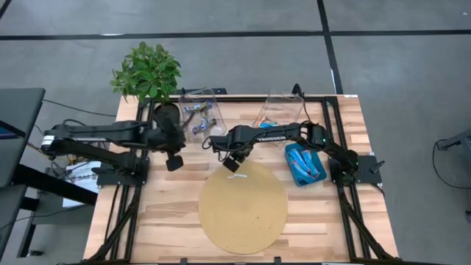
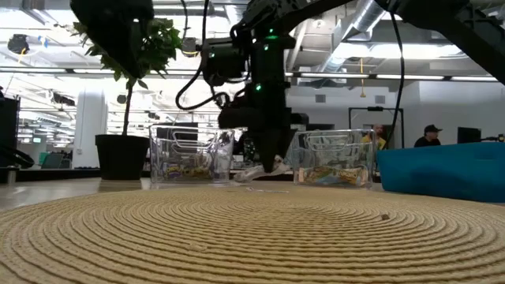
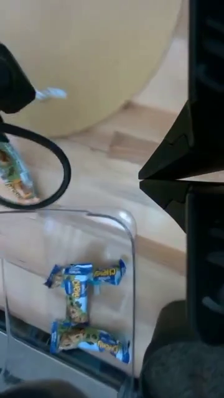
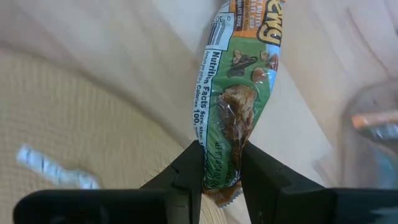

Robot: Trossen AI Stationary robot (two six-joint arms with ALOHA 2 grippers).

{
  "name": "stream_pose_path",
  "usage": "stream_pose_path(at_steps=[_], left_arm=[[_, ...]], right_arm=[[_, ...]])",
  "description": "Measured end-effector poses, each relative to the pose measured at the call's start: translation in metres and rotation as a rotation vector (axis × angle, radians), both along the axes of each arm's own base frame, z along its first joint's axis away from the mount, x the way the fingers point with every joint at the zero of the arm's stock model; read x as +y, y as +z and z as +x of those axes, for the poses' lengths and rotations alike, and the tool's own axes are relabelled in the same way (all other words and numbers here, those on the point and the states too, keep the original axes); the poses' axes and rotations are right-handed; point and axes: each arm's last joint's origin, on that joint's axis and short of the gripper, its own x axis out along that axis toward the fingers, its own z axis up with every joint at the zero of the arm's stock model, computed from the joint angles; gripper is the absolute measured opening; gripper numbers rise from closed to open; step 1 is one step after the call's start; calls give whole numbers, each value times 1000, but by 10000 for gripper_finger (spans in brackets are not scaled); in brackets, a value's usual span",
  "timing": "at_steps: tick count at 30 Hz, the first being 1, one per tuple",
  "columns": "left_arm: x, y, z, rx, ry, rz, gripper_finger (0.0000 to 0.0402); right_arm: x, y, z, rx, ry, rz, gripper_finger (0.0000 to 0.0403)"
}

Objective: Pick and place Granola Bars by type
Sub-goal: Put the yellow granola bar into the right transparent bin

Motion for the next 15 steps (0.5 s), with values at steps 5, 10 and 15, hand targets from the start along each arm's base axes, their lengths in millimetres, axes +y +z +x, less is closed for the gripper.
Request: stream_pose_path(at_steps=[5, 10, 15], left_arm=[[-2, 16, -19, -130, 1, -65, 0], [-3, 24, -28, -205, 11, -89, 0], [-3, 26, -29, -228, 9, -89, 0]], right_arm=[[7, 16, -7, 22, 39, 9, 76], [11, 55, -13, -64, 28, -83, 76], [1, 90, -27, -140, -81, -180, 73]])
